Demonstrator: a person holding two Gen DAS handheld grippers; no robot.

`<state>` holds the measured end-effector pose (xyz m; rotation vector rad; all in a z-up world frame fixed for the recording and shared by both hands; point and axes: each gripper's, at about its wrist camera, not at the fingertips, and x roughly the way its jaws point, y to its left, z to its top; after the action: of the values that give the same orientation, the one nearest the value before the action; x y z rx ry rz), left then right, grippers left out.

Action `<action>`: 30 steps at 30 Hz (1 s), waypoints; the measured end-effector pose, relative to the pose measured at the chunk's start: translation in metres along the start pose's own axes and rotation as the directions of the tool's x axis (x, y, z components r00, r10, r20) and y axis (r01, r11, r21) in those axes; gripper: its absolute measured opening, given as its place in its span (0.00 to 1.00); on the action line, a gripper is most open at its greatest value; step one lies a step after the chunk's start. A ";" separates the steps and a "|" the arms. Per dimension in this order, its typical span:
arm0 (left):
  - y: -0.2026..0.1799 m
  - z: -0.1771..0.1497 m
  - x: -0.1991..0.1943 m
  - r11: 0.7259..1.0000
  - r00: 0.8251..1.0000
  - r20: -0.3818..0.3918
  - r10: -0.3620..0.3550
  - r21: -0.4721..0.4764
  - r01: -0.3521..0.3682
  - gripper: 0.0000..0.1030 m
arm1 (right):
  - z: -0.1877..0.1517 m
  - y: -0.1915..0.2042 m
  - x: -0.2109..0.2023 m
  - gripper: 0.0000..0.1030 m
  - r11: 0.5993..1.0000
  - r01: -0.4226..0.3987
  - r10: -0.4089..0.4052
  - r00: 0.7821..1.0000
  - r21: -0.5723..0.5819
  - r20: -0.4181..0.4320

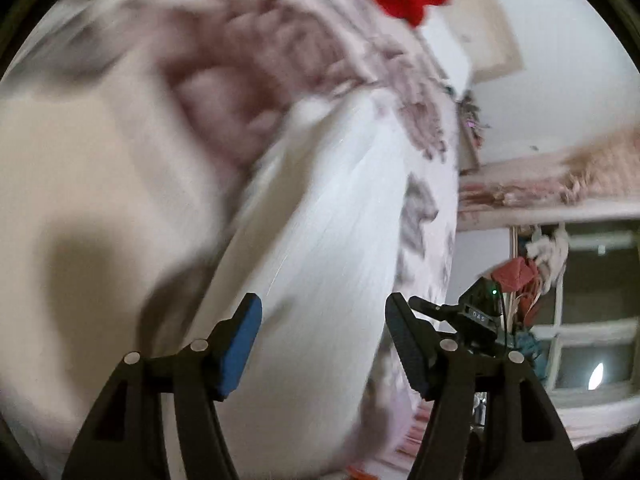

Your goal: Fold large clothes

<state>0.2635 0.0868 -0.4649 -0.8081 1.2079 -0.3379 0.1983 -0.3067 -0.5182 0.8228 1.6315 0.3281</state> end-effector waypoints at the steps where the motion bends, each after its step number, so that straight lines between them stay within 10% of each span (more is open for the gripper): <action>1: -0.002 0.013 0.013 1.000 1.000 -0.004 0.004 0.028 -0.004 0.60 | 0.028 0.013 -0.001 0.66 1.000 0.001 0.000 0.999 -0.026 0.032; 7: -0.025 0.090 0.092 0.981 0.994 -0.044 0.096 0.175 -0.087 0.60 | 0.171 0.071 0.016 0.66 0.998 0.000 0.009 0.991 -0.064 0.137; 10: -0.021 0.088 0.100 0.969 0.993 -0.038 0.108 0.227 -0.097 0.09 | 0.208 0.060 0.027 0.66 0.999 0.043 -0.040 0.992 -0.027 0.123; 12: -0.021 0.084 0.093 0.967 0.996 -0.022 0.082 0.244 -0.074 0.09 | 0.216 0.068 0.044 0.44 1.000 0.027 -0.026 0.997 -0.004 0.074; 13: -0.026 0.082 0.086 0.969 0.999 -0.017 0.045 0.245 -0.039 0.08 | 0.207 0.059 0.046 0.18 0.999 0.046 -0.045 0.996 -0.011 0.082; 16: -0.037 0.086 0.065 0.976 0.999 0.016 -0.033 0.216 0.029 0.08 | 0.189 0.070 0.036 0.09 0.994 0.097 -0.087 0.984 -0.058 0.153; 25: 0.029 0.139 0.098 0.999 0.999 -0.033 -0.027 0.042 0.028 0.11 | 0.219 0.117 0.046 0.07 0.990 0.126 -0.112 0.972 -0.056 0.207; 30: 0.056 0.113 0.063 0.989 0.987 -0.066 -0.145 -0.054 0.141 0.53 | 0.201 0.117 0.054 0.43 0.992 0.115 -0.107 0.987 -0.059 0.122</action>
<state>0.3799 0.1273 -0.5338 -0.9343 1.2304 -0.4586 0.4247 -0.2328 -0.5336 0.6857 1.5407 0.2482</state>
